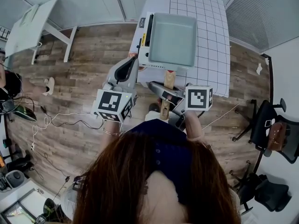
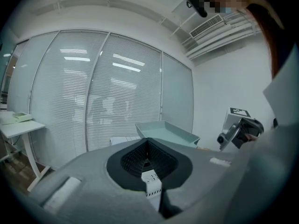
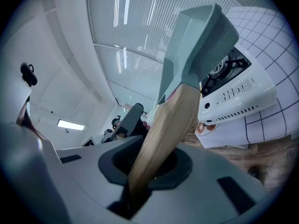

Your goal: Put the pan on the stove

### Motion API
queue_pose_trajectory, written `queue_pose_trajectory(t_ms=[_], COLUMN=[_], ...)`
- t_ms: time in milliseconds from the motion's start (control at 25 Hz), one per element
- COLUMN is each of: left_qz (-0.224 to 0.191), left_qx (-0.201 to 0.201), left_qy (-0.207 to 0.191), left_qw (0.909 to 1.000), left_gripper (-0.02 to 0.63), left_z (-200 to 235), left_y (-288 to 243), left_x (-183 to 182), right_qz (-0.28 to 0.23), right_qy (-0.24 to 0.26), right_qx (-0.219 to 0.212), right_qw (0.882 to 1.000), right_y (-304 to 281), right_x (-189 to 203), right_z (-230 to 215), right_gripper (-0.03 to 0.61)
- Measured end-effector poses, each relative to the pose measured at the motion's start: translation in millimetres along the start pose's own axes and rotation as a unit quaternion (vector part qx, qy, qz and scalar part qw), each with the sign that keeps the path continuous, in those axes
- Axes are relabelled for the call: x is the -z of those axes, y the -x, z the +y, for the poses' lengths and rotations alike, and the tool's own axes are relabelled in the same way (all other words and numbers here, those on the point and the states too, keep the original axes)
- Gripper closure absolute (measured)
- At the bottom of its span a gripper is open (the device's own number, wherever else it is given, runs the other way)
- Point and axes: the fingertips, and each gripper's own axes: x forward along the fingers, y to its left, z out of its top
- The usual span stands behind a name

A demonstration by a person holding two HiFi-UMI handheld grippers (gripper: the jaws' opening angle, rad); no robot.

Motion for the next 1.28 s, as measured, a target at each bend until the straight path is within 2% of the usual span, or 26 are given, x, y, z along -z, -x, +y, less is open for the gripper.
queue_pose_trajectory(t_ms=[1120, 1280], left_qz=[0.007, 0.009], left_qx=[-0.008, -0.008], left_qy=[0.003, 0.003], left_qw=[0.9999, 0.9999], left_gripper=[0.603, 0.604], left_z=[25, 26], left_y=[-47, -49], left_x=[4, 5], right_qz=[0.012, 0.014], right_qy=[-0.011, -0.021], right_qx=[-0.012, -0.002], right_qw=[1.000, 1.000], right_y=[-23, -24], right_x=[-45, -46], right_z=[-42, -51], right_gripper=[0.509, 0.509])
